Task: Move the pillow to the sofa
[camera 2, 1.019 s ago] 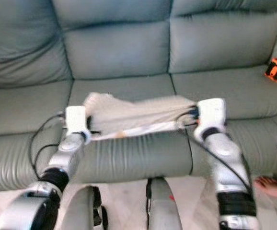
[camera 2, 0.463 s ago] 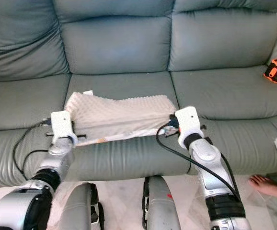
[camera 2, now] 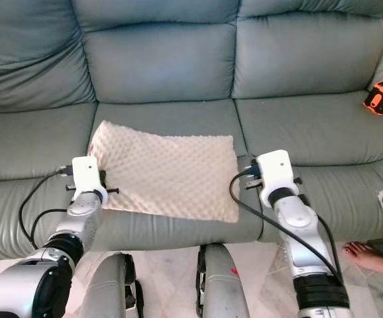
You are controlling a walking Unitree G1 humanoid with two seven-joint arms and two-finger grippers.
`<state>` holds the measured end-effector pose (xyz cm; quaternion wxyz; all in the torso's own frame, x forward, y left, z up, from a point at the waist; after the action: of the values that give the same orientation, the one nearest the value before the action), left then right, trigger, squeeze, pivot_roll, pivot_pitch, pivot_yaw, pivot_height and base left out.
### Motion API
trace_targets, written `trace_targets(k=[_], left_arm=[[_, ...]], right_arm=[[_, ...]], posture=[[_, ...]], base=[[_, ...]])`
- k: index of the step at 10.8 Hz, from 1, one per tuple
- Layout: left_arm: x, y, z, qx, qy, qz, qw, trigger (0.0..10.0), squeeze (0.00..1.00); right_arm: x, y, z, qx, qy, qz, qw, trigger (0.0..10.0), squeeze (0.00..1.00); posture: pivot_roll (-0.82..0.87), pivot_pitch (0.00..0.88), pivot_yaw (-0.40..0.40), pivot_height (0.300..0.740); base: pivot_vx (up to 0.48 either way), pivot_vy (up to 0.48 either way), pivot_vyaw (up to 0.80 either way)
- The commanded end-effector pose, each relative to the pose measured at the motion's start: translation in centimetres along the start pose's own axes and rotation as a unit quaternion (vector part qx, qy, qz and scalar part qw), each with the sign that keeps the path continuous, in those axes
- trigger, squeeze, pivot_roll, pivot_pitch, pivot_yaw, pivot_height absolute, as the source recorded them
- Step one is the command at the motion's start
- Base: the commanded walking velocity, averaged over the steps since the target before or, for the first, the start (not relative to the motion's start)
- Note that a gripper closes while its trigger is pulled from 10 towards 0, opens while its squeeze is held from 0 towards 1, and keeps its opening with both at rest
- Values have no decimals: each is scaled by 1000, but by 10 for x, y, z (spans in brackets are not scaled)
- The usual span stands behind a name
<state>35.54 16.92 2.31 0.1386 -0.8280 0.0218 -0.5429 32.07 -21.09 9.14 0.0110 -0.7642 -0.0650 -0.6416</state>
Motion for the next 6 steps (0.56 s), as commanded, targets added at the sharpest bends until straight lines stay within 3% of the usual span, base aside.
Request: trace_targets(k=[1, 4, 6], left_arm=[[-4, -2, 0, 4, -9, 1, 1000, 10000, 1000], [-1, 3, 0, 0, -6, 3, 1000, 10000, 1000], [-10, -3, -1, 13, -26, 24, 999, 10000, 1000]], right_arm=[[-4, 0, -3, -4, -3, 0, 1000, 10000, 1000], [-2, -3, -4, -9, 3, -1, 1000, 10000, 1000], [4, -22, -2, 19, 13, 4, 1000, 10000, 1000]], posture=[[-156, 209, 17, 650], [-153, 202, 15, 650], [-146, 199, 17, 650]], base=[[0, 0, 0], [0, 0, 0], [0, 0, 0]])
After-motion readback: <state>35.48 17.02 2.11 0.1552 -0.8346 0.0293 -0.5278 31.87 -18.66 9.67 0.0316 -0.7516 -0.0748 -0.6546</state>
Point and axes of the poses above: a point about 5 cm out from each wrist's last joint towards the gripper, its own z axis pointing out of the wrist towards the gripper, its own x axis along the axis of the wrist's last joint, y = z × x, the point moved 3 cm from there along z, pointing out of the wrist towards the gripper, and after that the axes turned 13 degrees about z, right-handed, at the moved point
